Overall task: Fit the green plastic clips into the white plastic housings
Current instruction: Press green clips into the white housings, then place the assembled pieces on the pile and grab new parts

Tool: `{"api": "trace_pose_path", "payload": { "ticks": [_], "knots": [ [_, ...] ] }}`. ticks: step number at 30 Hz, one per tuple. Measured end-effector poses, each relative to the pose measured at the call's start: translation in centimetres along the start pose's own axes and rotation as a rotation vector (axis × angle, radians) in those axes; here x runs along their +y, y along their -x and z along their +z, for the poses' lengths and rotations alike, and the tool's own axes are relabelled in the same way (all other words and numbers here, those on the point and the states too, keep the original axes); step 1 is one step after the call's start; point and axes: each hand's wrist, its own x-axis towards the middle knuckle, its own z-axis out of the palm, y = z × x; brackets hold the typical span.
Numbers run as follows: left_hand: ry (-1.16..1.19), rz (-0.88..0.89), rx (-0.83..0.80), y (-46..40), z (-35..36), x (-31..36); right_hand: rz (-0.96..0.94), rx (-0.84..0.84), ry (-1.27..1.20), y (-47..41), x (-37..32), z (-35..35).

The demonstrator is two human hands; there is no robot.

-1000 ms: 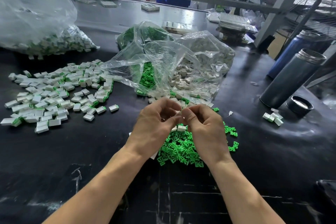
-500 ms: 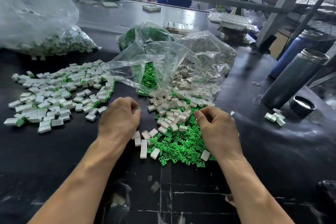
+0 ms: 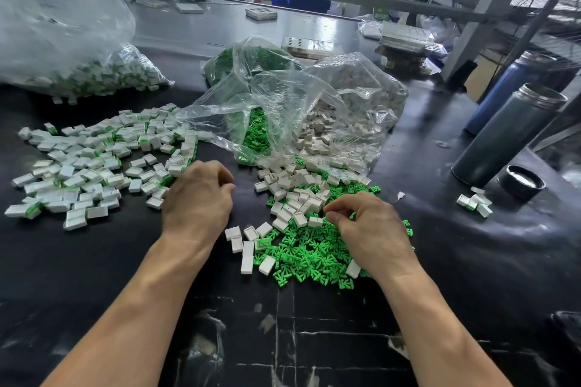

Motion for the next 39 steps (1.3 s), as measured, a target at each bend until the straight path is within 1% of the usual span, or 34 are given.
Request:
{"api": "trace_pose_path", "payload": {
  "ticks": [4,7,9,14,20,27,33,35,39],
  "knots": [
    [0.084,-0.001,-0.212,1.2,1.1,1.6,-0.025,0.008,0.078,-0.1,-0.5,0.7],
    [0.095,-0.011,-0.292,1.9,1.6,2.2,-0.035,0.002,0.076,-0.1,-0.6,1.1],
    [0.092,-0.022,-0.319,2.0,1.7,2.4,-0.043,-0.003,0.076,-0.1,-0.8,1.3],
    [0.046,-0.042,-0.319,2.3,1.3,2.6,-0.05,-0.002,0.073,-0.2,-0.9,1.6],
    [0.003,-0.025,-0.381,2.6,1.2,3.1,-0.072,-0.02,0.098,-0.2,-0.9,1.5],
    [0.004,0.014,-0.369,2.9,1.2,3.4,-0.133,-0.029,0.123,0.0,-1.1,1.6],
    [0.033,0.015,-0.372,3.0,1.2,3.4,-0.133,-0.009,0.107,0.2,-1.5,1.7],
    [0.037,0.024,-0.355,3.1,1.2,3.4,-0.129,0.017,0.068,0.3,-1.5,1.6],
    [0.049,0.056,-0.318,3.0,0.9,3.3,-0.1,0.092,-0.116,0.5,-1.7,1.2]
  ]
}}
